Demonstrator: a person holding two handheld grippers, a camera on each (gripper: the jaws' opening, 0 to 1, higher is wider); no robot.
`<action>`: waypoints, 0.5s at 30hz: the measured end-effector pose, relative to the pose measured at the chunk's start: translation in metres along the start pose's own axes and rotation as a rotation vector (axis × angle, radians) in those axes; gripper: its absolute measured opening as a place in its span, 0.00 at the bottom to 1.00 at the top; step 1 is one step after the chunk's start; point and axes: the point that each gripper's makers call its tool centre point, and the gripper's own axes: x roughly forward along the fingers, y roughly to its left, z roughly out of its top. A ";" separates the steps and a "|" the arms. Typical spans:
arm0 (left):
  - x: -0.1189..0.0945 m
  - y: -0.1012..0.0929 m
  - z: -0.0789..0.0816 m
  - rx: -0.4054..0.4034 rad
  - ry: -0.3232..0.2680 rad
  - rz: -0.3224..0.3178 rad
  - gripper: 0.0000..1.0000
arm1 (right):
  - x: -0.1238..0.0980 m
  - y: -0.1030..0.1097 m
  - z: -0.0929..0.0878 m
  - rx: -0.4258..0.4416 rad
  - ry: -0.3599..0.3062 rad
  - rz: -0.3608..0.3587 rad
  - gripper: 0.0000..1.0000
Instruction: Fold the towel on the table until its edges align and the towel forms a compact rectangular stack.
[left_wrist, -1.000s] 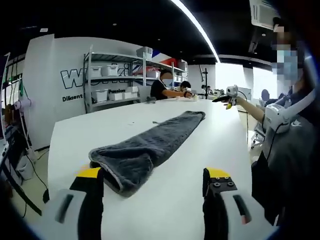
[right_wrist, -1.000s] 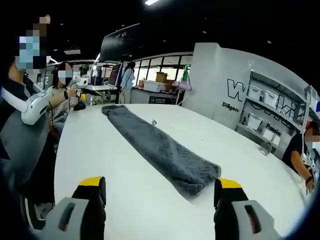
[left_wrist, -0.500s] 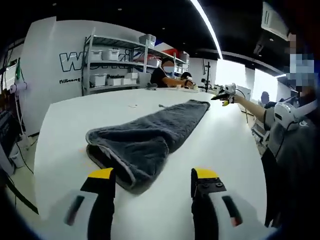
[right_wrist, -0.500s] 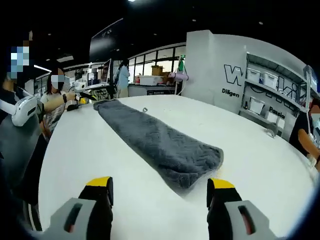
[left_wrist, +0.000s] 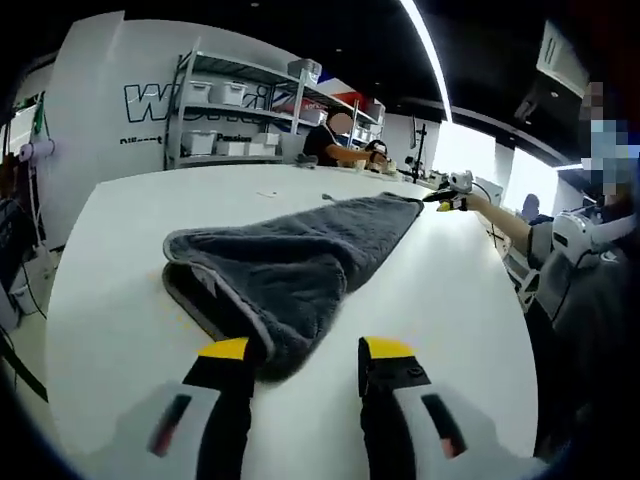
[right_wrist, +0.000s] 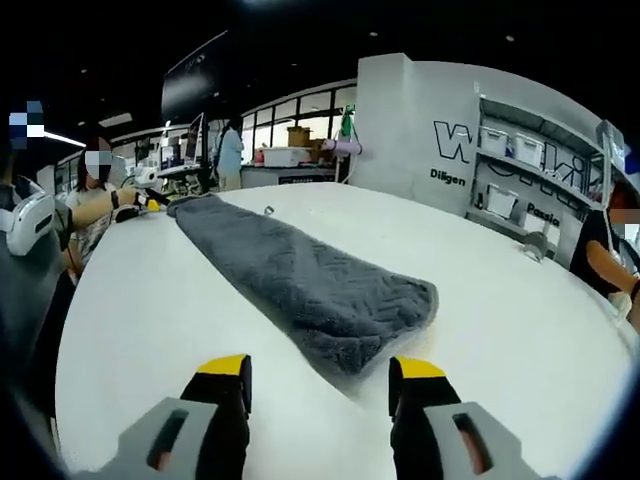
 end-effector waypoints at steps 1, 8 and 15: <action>0.000 0.000 0.000 0.002 -0.002 0.001 0.41 | 0.001 -0.001 0.000 0.001 -0.001 -0.004 0.51; 0.000 0.003 0.000 -0.003 -0.005 -0.003 0.30 | 0.006 -0.007 0.003 0.019 -0.033 -0.024 0.35; 0.001 0.002 0.001 0.009 -0.010 0.014 0.17 | 0.007 -0.007 0.004 -0.007 -0.041 -0.023 0.15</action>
